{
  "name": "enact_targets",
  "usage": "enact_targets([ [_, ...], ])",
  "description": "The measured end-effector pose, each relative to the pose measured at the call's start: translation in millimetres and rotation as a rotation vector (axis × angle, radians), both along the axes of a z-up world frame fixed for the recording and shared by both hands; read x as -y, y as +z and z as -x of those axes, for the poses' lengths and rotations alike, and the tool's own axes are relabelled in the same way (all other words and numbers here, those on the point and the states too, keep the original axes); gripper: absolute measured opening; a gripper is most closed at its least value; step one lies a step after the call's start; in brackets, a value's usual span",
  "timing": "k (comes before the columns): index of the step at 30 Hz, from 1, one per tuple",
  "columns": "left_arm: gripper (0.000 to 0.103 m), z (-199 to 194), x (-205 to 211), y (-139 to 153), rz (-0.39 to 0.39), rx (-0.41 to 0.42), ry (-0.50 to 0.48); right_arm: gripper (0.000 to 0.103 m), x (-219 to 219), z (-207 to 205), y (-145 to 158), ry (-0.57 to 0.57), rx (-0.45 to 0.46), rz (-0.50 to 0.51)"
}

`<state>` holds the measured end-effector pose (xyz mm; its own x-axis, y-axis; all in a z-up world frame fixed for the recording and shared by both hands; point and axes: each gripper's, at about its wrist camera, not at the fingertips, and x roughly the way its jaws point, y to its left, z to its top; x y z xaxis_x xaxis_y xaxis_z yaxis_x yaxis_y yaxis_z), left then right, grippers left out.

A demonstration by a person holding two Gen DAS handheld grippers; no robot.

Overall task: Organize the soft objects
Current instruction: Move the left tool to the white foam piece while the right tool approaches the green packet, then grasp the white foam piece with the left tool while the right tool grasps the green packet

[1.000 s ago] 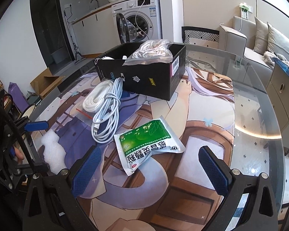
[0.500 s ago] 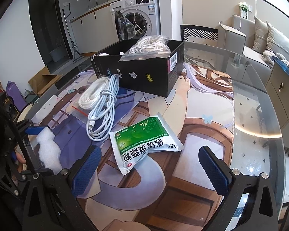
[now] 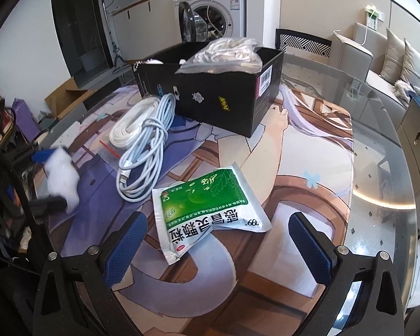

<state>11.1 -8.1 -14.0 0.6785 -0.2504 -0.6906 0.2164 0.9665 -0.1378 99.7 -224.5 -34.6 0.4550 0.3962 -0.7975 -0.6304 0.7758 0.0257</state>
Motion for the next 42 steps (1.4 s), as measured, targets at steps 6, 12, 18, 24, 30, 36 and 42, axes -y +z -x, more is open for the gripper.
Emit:
enact_targets([
  [6, 0.091, -14, -7, 12, 0.0, 0.046, 0.028, 0.102, -6, -6, -3, 0.044, -0.021, 0.005],
  [12, 0.091, -31, -10, 23, 0.002, 0.091, 0.04, 0.102, -13, -11, -7, 0.094, -0.046, 0.01],
  [18, 0.091, -47, -11, 33, 0.006, 0.125, 0.048, 0.097, -15, -13, -7, 0.108, -0.039, 0.017],
  [24, 0.091, -61, -12, 41, 0.01, 0.146, 0.056, 0.085, -13, -11, -5, 0.112, -0.019, 0.03],
  [30, 0.091, -69, -10, 45, 0.01, 0.157, 0.061, 0.07, -9, -6, -5, 0.123, 0.001, 0.027],
  [36, 0.091, -72, -11, 46, 0.011, 0.164, 0.065, 0.055, -6, -1, -3, 0.119, 0.026, 0.018],
  [42, 0.091, -71, -12, 49, 0.011, 0.173, 0.07, 0.044, -5, 2, -2, 0.124, 0.039, 0.012],
])
